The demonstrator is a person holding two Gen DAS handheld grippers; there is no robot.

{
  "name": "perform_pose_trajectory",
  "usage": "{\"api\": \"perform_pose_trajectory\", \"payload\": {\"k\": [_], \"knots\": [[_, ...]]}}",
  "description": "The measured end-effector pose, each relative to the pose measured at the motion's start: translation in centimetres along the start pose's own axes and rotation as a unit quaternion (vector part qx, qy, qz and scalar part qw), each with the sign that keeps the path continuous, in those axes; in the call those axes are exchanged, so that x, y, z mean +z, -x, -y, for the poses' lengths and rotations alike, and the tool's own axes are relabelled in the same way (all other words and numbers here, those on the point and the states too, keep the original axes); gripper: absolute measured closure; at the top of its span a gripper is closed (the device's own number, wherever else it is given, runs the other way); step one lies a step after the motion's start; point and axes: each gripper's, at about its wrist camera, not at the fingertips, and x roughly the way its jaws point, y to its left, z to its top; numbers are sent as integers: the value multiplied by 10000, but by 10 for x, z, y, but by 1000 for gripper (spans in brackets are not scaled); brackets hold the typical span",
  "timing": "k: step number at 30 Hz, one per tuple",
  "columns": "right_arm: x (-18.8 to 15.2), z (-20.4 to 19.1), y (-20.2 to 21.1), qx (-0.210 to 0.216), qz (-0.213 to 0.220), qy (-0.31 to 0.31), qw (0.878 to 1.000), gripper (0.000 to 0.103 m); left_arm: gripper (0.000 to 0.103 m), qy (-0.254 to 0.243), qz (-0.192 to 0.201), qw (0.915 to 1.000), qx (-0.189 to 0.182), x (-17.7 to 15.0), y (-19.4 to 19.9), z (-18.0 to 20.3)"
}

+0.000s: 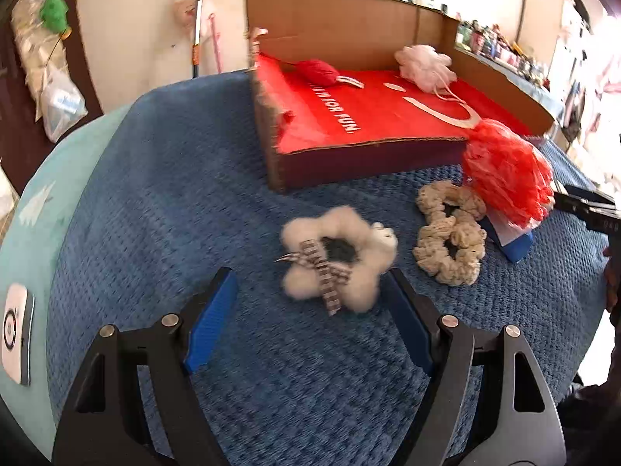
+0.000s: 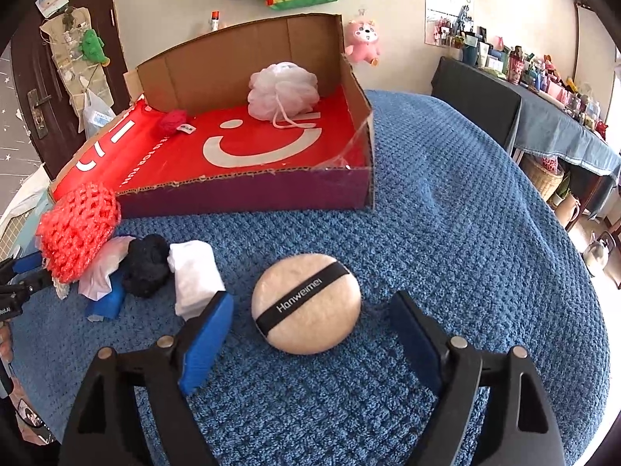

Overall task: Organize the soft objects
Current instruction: 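Grasp the white star plush with the left tool while the right tool grasps the beige powder puff, then carry the star plush and powder puff with both tools into the box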

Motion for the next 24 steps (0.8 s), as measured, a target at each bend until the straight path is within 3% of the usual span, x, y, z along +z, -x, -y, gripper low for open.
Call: {"api": "perform_pose_trajectory", "payload": {"k": [6, 7, 8, 10, 17, 24], "knots": [[2, 1, 0, 2, 9, -15, 10000, 21, 26, -43, 1, 9999, 101, 10, -13, 9], [2, 1, -1, -17, 6, -4, 10000, 33, 28, -11, 9, 10000, 71, 11, -14, 9], [2, 0, -2, -30, -7, 13, 10000, 46, 36, -11, 25, 10000, 62, 11, -14, 9], [1, -2, -1, -86, 17, 67, 9999, 47, 49, -70, 82, 9999, -19, 11, -12, 11], [4, -5, 15, 0, 298, 76, 9995, 48, 52, -15, 198, 9997, -168, 10, 0, 13], [3, -9, 14, 27, 283, 134, 9995, 48, 52, -11, 332, 9993, -195, 12, 13, 16]]}}
